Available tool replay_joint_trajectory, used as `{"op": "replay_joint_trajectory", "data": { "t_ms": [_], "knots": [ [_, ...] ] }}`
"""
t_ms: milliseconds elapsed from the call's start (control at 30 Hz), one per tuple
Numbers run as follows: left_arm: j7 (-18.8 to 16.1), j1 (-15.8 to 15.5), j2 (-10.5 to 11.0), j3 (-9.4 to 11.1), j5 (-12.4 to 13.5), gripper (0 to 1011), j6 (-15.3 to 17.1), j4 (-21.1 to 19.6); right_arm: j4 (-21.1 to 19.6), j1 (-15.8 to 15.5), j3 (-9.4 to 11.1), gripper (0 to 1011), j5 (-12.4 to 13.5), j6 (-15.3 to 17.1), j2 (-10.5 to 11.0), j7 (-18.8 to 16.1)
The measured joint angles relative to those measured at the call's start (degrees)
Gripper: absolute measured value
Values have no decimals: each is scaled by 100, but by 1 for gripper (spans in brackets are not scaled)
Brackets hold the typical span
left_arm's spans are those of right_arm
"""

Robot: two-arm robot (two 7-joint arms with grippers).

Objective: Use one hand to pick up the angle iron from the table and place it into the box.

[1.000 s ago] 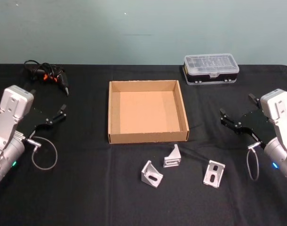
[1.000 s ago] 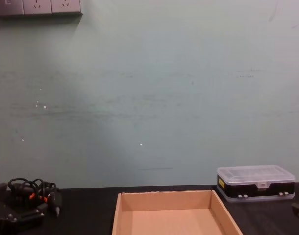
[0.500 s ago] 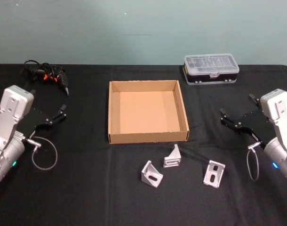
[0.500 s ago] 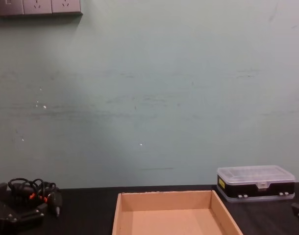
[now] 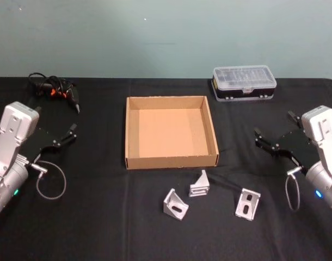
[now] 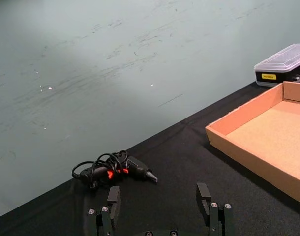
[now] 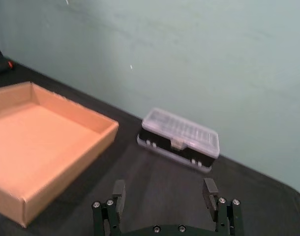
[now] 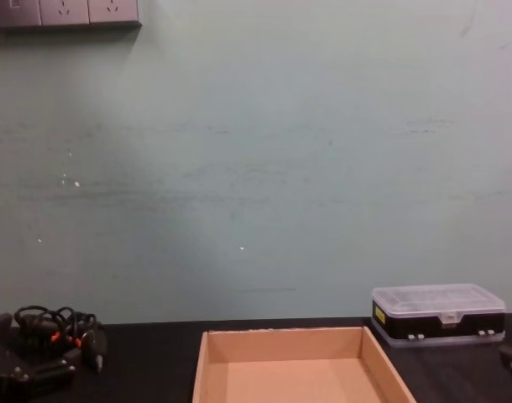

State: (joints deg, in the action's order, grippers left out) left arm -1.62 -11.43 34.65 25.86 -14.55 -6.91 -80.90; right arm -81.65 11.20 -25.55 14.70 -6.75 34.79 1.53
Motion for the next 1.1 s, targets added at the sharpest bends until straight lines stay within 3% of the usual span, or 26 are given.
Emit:
{"op": "replay_joint_trajectory", "data": {
  "t_ms": [267, 300, 400, 533, 667, 867, 1100],
  "knots": [
    [0, 0, 0, 0, 0, 1011, 0, 0, -743, -396, 256, 1004, 240, 276, 262, -245],
    [0, 0, 0, 0, 0, 1011, 0, 0, -1113, -662, 382, 1004, 416, 455, 411, -391],
    [0, 0, 0, 0, 0, 1011, 0, 0, -1406, -880, 481, 1004, 576, 632, 563, -533],
    [0, 0, 0, 0, 0, 1011, 0, 0, -1906, -1290, 673, 1004, 898, 986, 922, -908],
    [0, 0, 0, 0, 0, 1011, 0, 0, -2204, -1517, 769, 1004, 1062, 1261, 1237, -1268],
    [0, 0, 0, 0, 0, 1011, 0, 0, -2463, -1571, 748, 1004, 1083, 1657, 1716, -1950],
    [0, 0, 0, 0, 0, 1011, 0, 0, -2367, -1275, 509, 1004, 852, 2137, 1781, -2395]
  ]
}}
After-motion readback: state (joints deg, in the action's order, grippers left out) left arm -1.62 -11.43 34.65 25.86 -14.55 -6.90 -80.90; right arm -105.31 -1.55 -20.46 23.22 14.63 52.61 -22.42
